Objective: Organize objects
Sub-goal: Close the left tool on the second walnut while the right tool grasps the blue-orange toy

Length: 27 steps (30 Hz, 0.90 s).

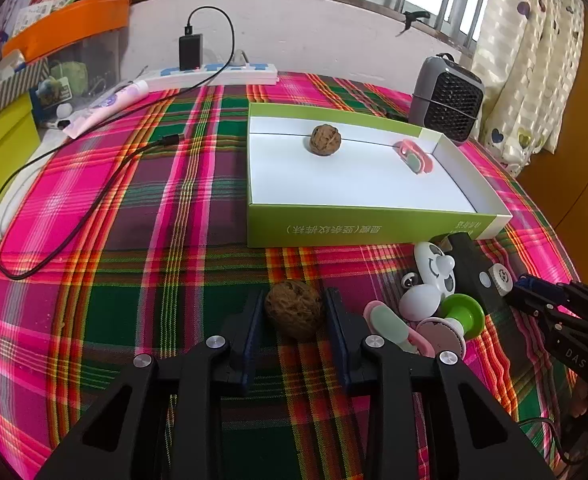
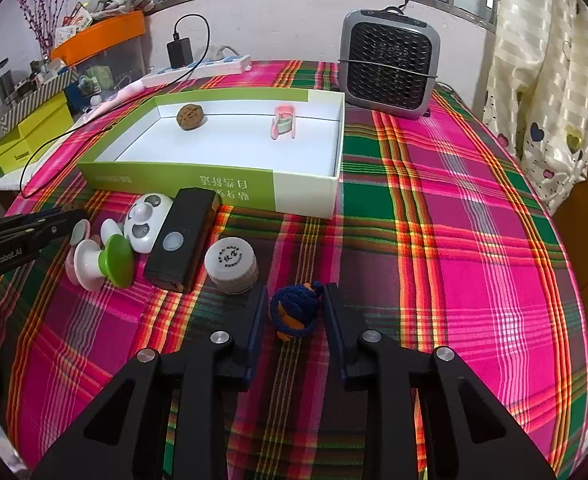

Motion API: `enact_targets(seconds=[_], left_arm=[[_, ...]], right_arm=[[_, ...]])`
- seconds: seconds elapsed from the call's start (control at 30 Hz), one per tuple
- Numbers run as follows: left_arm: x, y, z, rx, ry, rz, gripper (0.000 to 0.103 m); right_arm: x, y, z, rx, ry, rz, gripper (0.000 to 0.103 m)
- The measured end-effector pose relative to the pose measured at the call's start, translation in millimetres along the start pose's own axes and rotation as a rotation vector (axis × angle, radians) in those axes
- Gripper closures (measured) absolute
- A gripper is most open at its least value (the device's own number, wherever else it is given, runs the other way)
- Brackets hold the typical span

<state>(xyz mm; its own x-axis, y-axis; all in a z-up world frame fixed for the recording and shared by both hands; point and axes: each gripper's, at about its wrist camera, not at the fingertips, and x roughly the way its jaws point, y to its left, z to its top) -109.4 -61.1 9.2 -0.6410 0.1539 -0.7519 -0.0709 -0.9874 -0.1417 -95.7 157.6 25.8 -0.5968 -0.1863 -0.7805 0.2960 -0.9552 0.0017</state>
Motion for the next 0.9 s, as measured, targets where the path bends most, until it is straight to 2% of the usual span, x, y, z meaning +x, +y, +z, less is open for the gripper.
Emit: enact_targets(seconds=[0.9], left_arm=[[-0.9,0.6,-0.5,-0.001,-0.001,-0.001,0.075]], right_arm=[[-1.3,-2.1,-0.8,0.006,-0.007,0.005,0.081]])
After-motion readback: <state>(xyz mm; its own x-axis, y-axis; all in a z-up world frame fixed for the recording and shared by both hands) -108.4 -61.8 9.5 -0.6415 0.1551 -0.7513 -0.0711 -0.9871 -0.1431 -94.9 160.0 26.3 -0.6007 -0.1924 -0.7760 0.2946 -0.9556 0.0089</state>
